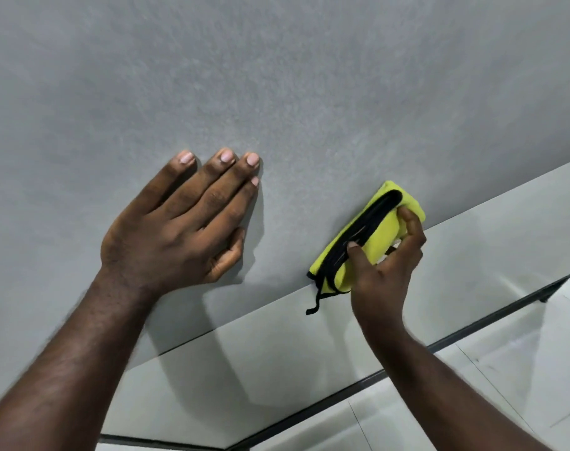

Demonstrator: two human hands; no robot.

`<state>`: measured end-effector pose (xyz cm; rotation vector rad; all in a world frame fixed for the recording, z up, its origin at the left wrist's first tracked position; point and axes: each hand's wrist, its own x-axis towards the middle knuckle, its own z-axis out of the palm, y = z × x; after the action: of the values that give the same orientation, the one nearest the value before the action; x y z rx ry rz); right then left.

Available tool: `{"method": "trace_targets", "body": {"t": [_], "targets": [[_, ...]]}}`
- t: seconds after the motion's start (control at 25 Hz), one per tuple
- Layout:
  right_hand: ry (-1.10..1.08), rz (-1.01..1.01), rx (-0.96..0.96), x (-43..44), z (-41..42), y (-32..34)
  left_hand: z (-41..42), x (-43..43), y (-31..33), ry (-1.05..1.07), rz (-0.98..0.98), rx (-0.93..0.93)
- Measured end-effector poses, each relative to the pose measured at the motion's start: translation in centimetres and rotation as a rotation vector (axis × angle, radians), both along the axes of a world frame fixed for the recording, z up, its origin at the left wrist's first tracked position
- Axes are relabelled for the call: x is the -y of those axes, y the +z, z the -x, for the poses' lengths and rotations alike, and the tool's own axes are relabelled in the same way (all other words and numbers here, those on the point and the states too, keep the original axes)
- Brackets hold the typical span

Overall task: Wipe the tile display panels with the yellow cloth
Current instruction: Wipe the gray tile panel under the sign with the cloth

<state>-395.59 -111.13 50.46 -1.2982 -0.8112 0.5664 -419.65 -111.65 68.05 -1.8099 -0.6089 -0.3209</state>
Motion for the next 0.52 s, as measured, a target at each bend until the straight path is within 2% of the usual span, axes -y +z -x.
{"method": "trace_targets", "body": {"t": [0.12, 0.16, 0.24, 0.28, 0.32, 0.44, 0.48, 0.52], "targets": [[-0.051, 0.291, -0.214, -1.5, -1.3, 1.1, 0.1, -0.1, -0.1, -0.038, -0.003, 0.015], [-0.030, 0.242, -0.119, -0.9, -1.0, 2.3, 0.2, -0.1, -0.1, -0.043, -0.003, 0.020], [0.070, -0.071, 0.279, 1.0, 0.0, 5.4, 0.3, -0.2, 0.0, -0.037, -0.029, 0.062], [0.089, -0.192, 0.403, 0.8, 0.0, 7.0, 0.3, -0.1, -0.1, -0.027, -0.054, 0.120], [0.061, -0.236, 0.445, 0.0, -0.5, 8.8, 0.1, 0.0, -0.2, -0.007, -0.075, 0.205], [-0.152, -0.112, 0.165, -2.8, -2.4, 14.7, -0.6, 0.3, 0.4, 0.041, -0.085, 0.510], [-0.148, -0.108, 0.225, -2.4, -2.0, 16.2, -0.9, 0.3, 0.7, 0.041, -0.066, 0.573], [-0.107, -0.188, 0.442, -1.6, -1.4, 17.2, -1.2, 0.4, 1.1, 0.037, -0.041, 0.607]]}}
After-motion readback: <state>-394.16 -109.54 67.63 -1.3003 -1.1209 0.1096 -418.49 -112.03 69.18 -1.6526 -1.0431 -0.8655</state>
